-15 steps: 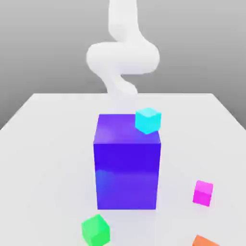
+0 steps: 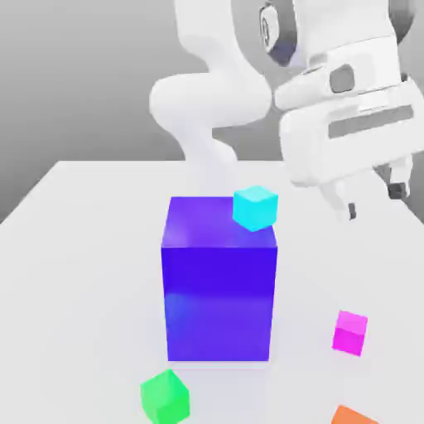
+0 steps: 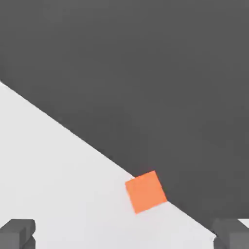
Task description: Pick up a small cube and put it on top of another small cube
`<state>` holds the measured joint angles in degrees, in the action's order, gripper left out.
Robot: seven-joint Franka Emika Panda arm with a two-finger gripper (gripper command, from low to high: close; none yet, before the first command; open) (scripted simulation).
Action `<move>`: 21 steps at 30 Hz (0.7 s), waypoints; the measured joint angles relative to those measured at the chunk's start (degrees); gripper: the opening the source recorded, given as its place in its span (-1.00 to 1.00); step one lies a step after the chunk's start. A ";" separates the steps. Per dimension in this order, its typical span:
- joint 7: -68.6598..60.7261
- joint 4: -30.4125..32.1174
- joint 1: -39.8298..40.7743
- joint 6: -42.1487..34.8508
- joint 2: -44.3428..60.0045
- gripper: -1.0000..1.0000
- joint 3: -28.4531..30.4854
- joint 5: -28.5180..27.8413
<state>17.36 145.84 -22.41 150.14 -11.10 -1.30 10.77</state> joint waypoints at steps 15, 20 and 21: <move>-1.10 6.02 -9.62 19.71 29.01 0.00 -0.52 -14.54; -0.94 5.75 -9.76 20.85 30.52 -1.00 -0.36 -14.68; -0.91 5.75 -9.75 20.83 30.52 -1.00 -0.36 -14.71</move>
<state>16.45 151.60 -32.16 170.97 19.42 -1.66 -3.94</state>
